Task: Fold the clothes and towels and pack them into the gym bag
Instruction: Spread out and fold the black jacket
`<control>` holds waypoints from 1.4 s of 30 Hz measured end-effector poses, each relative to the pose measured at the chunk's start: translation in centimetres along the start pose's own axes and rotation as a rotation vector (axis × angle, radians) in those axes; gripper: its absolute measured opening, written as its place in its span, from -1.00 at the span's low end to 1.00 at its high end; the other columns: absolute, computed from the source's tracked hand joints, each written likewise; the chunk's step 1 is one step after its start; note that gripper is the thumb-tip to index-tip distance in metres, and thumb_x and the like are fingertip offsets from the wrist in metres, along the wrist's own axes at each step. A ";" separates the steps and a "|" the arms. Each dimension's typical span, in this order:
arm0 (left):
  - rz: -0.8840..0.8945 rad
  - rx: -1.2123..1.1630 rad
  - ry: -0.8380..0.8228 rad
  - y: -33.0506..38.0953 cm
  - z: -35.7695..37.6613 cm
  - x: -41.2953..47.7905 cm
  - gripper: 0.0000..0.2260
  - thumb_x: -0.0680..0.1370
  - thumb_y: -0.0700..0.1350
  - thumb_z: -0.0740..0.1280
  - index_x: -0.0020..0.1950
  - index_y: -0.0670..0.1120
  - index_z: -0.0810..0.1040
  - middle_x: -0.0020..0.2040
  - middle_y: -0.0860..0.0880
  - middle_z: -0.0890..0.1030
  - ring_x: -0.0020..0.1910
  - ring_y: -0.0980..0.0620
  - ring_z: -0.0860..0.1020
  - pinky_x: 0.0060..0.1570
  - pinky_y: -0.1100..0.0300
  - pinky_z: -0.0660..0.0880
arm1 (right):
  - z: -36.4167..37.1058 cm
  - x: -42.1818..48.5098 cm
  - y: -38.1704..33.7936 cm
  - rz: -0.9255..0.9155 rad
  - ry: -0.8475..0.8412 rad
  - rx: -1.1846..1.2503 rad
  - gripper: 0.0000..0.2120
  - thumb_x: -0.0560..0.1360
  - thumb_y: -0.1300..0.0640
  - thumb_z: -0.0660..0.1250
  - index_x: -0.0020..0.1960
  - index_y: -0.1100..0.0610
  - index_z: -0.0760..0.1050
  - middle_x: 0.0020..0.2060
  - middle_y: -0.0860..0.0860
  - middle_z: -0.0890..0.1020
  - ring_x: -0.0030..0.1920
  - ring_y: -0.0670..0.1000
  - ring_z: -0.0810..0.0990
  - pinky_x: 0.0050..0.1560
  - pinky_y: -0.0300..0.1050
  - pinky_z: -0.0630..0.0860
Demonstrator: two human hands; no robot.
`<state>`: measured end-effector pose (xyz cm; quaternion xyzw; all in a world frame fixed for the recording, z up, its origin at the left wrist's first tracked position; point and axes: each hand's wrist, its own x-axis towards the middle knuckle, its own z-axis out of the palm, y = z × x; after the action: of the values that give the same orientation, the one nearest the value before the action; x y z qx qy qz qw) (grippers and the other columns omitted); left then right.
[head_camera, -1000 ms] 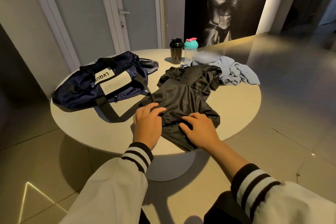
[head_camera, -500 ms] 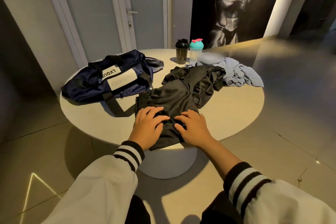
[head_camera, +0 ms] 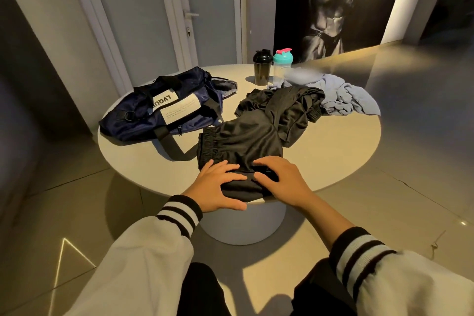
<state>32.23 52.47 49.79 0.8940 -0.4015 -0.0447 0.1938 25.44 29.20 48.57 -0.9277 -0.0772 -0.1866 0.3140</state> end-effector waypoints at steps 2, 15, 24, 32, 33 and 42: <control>-0.017 -0.034 0.000 -0.1 -0.3 0.1 -0.36 0.38 0.33 0.47 0.42 0.23 0.45 0.55 0.16 0.26 0.58 0.11 0.05 0.50 0.08 -0.29 | -0.5 -0.2 -0.2 -0.006 -0.006 0.089 -0.58 0.51 -0.29 0.30 0.27 -0.11 0.55 0.17 -0.23 0.60 0.17 -0.21 0.52 0.21 -0.11 0.49; -0.325 -0.480 0.372 0.1 -1.9 0.5 -0.90 0.56 -0.10 0.40 0.05 -0.02 0.68 -0.06 0.01 0.66 -0.14 -0.02 0.61 -0.19 0.21 0.56 | -0.3 0.1 -0.8 -0.031 -0.153 0.145 -0.39 0.41 -0.22 0.49 0.41 -0.22 0.40 0.26 -0.24 0.52 0.25 -0.17 0.48 0.31 -0.08 0.43; -0.349 -0.600 0.468 -1.4 -2.7 0.9 -0.72 0.46 0.20 0.39 0.09 0.12 0.66 0.02 0.13 0.68 0.06 0.09 0.61 0.14 -0.04 0.59 | 0.1 3.9 -2.0 0.139 0.061 0.232 -0.82 0.62 0.02 0.31 0.17 -0.05 0.62 0.05 -0.16 0.67 0.00 -0.13 0.57 0.00 -0.30 0.46; -0.200 -0.277 0.397 -2.4 -1.5 0.4 -0.58 0.50 0.00 0.44 0.32 0.25 0.46 0.24 0.22 0.48 0.18 0.16 0.50 0.21 0.06 0.52 | 2.3 4.5 -1.8 0.334 0.238 0.278 -0.81 0.60 -0.06 0.31 -0.04 0.02 0.60 -0.15 -0.06 0.64 -0.16 -0.09 0.54 -0.18 -0.22 0.38; -0.244 -0.379 0.433 -2.5 -1.5 0.6 -0.68 0.51 -0.02 0.42 0.24 0.23 0.55 0.18 0.20 0.55 0.14 0.11 0.54 0.20 -0.01 0.55 | 2.2 4.5 -1.8 0.330 0.260 0.262 -0.83 0.59 -0.08 0.32 0.01 0.00 0.59 -0.10 -0.07 0.63 -0.12 -0.08 0.54 -0.14 -0.22 0.39; -0.558 -0.349 0.619 -0.5 -2.2 3.0 -0.79 0.55 0.20 0.36 0.11 0.14 0.55 -0.02 0.04 0.62 -0.06 0.02 0.50 -0.09 0.12 0.49 | 2.4 3.6 -1.7 0.103 0.522 -0.162 -0.73 0.51 -0.11 0.42 0.13 -0.02 0.52 0.13 0.02 0.43 0.12 0.06 0.40 0.07 -0.05 0.37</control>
<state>35.16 51.27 51.86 0.8933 -0.0546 0.1073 0.4329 29.02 32.12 49.17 -0.8730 0.0687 -0.4088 0.2572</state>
